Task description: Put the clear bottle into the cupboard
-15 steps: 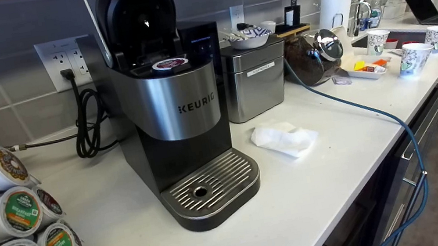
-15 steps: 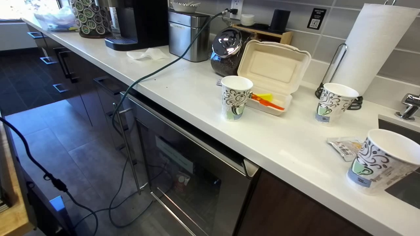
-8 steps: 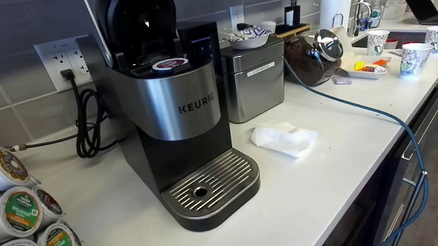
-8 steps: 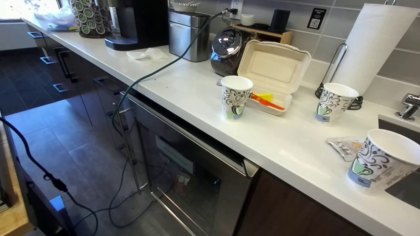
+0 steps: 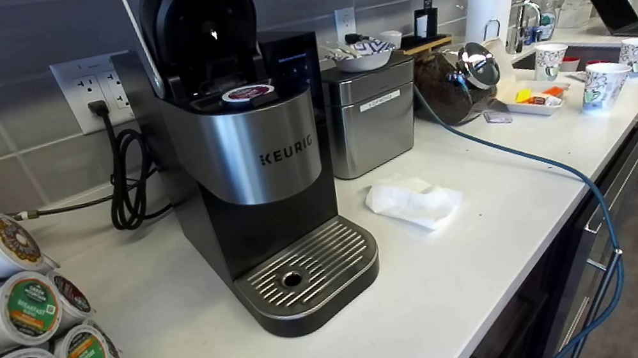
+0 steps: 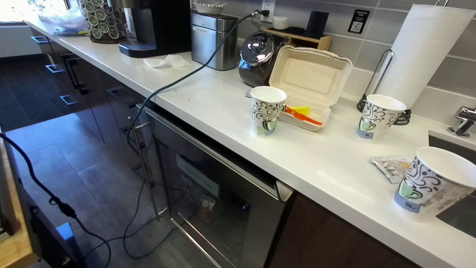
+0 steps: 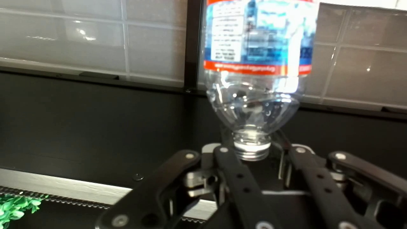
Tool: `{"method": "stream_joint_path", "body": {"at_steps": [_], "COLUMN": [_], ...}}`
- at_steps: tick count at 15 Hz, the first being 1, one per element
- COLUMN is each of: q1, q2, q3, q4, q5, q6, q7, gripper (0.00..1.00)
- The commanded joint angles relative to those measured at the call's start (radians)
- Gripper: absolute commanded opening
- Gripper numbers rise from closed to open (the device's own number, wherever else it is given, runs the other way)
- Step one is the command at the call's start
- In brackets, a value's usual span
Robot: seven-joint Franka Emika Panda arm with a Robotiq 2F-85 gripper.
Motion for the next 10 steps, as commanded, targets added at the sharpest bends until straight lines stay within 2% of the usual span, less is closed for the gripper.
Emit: {"method": "stream_joint_path", "body": {"at_steps": [1,5,6,10], "q1": [0.0,0.0,-0.001,-0.021], "q2": [0.0,0.0,0.008,0.03], "q3": [0.0,0.0,-0.006,-0.018], "q4": [0.0,0.001,0.008,0.029], "q5": [0.0,0.0,-0.004,-0.007], "q6": [0.0,0.0,0.004,0.016], "q7": [0.0,0.0,0.009,0.023], "gripper": [0.31,0.31,0.08,0.08]}}
